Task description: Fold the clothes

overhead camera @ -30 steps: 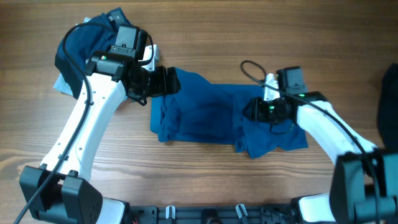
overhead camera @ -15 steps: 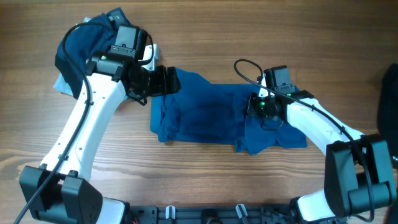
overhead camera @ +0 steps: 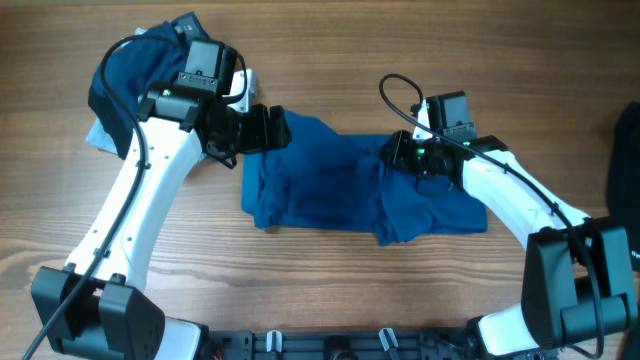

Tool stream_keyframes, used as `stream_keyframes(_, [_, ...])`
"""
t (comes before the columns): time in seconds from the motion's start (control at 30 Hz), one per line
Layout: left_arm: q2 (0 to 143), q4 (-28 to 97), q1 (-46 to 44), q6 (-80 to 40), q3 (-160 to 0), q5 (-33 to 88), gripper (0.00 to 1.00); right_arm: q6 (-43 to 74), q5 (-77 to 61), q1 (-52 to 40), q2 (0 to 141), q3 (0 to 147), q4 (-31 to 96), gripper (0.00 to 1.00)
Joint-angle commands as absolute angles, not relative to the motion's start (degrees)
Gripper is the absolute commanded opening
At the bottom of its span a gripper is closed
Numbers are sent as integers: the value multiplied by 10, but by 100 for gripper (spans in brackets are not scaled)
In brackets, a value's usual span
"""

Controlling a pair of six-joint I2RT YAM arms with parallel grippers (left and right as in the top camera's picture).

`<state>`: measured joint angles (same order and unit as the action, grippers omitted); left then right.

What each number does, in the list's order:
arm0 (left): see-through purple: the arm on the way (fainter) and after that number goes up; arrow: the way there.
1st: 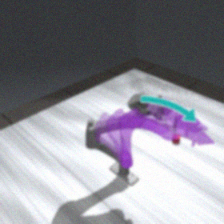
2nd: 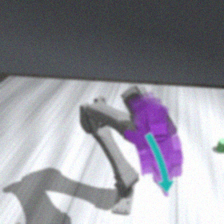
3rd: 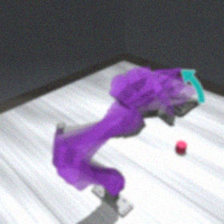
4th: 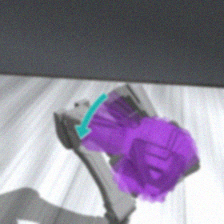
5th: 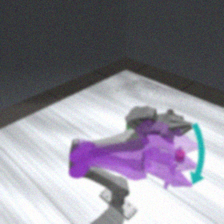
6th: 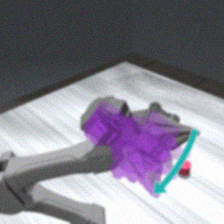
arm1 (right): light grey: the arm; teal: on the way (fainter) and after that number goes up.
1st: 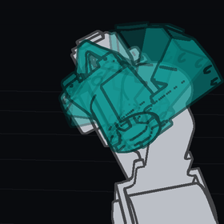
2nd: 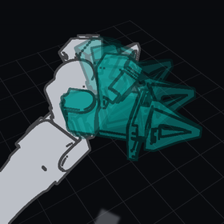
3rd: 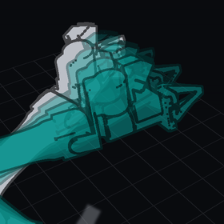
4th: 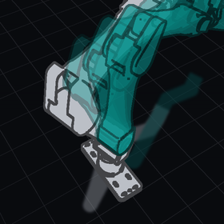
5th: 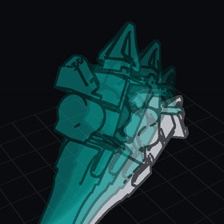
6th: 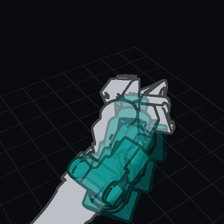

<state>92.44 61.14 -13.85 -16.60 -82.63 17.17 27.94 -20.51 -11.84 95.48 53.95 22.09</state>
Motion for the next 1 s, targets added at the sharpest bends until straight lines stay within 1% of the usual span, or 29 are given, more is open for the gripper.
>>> stream_keyframes(0.0, [916,620,-135,-158,-833,170,94,211,-195,-86,938,552,247,42])
stream_keyframes(0.1, [916,628,-135,-159,-832,171,95,155,-194,-43,893,552,292,43])
stream_keyframes(0.17, [916,630,-135,-159,-824,171,95,150,-183,-24,880,552,327,43])
stream_keyframes(0.2, [916,629,-135,-163,-816,171,100,152,-175,-18,879,552,342,44])
stream_keyframes(0.23, [920,622,-135,-174,-803,171,100,153,-174,-11,879,552,357,47])
stream_keyframes(0.27, [924,608,-135,-185,-788,176,100,165,-183,1,879,552,372,47])
stream_keyframes(0.33, [941,577,-135,-185,-754,190,100,150,-224,19,878,552,374,47])
stream_keyframes(0.4, [961,565,-133,-185,-733,178,100,138,-256,28,874,552,366,48])
stream_keyframes(0.5, [1007,561,-124,-215,-714,96,100,106,-293,40,855,552,362,49])
stream_keyframes(0.57, [1061,531,-102,-212,-713,109,100,89,-296,44,824,552,363,51])
stream_keyframes(0.63, [1085,516,-98,-208,-713,116,100,89,-296,44,811,552,364,51])
stream_keyframes(0.73, [1128,486,-98,-123,-712,221,100,90,-296,44,799,552,363,51])
stream_keyframes(0.83, [1170,468,-98,-65,-712,313,100,90,-296,44,797,552,366,51])
stream_keyframes(0.9, [1185,459,-100,6,-712,423,99,90,-296,44,797,552,368,51])
stream_keyframes(0.97, [1189,458,-104,67,-712,501,100,90,-296,44,797,552,368,51])
